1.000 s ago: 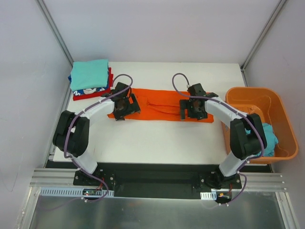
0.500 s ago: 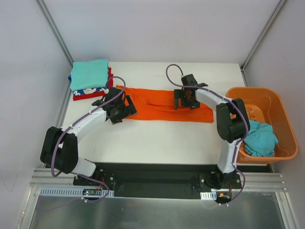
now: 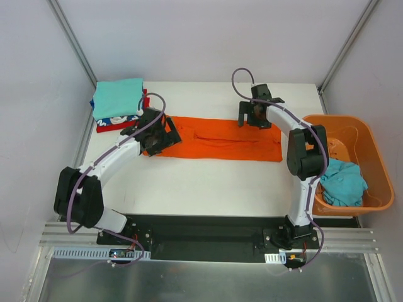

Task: Fold and stack the t-shirts
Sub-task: Fold the other side of the tshirt into a rectangle, then rotate the tshirt 90 degrees

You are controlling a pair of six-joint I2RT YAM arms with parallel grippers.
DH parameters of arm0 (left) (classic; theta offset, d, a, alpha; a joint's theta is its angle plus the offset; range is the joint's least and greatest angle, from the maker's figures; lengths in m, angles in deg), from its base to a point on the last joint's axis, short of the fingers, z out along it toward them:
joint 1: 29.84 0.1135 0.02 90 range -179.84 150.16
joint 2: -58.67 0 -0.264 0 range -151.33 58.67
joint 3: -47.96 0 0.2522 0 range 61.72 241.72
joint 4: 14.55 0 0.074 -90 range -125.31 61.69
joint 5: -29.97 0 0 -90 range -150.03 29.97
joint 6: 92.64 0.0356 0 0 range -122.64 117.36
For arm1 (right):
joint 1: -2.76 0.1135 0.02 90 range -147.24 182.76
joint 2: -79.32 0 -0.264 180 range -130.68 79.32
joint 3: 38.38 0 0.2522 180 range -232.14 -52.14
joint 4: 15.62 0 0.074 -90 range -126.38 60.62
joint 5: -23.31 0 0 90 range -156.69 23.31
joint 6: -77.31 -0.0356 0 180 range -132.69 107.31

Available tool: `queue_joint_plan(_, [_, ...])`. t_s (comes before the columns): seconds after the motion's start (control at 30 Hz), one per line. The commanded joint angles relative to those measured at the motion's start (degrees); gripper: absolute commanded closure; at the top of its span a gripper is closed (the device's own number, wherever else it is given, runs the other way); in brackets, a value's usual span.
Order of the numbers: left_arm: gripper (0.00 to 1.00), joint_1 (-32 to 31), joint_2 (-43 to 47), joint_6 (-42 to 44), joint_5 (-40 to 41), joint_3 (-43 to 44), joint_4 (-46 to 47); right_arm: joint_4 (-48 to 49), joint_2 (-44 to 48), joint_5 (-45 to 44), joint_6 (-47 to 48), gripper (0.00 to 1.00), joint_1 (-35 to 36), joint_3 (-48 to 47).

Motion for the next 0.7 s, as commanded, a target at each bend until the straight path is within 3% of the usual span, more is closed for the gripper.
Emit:
queue_joint_plan(0.0, [0.01, 0.44, -7.56, 2.59, 3.79, 10.34, 0.76, -2.85, 0.29, 0.87, 0.15, 0.03, -0.96, -2.9])
queue_joint_plan(0.3, [0.01, 1.85, -37.33, 3.38, 0.02, 32.92, 0.76, -3.3, -3.5, 3.51, 0.06, 0.03, -2.19, 1.04])
queue_joint_plan(0.43, [0.01, 1.68, -44.92, -0.03, -8.23, 39.18, 1.1, -3.47, 2.55, 6.31, 0.41, 0.03, -2.1, 7.11])
queue_joint_plan(0.53, [0.01, 0.53, -48.7, -1.79, -9.83, 42.07, 1.81, -4.27, 7.99, 8.77, -0.38, 0.03, -1.75, 13.43])
queue_joint_plan(0.67, [0.01, -0.61, -54.24, -4.26, -13.59, 50.32, 2.07, 1.44, 14.95, 14.65, -5.83, 0.03, 1.84, 27.75])
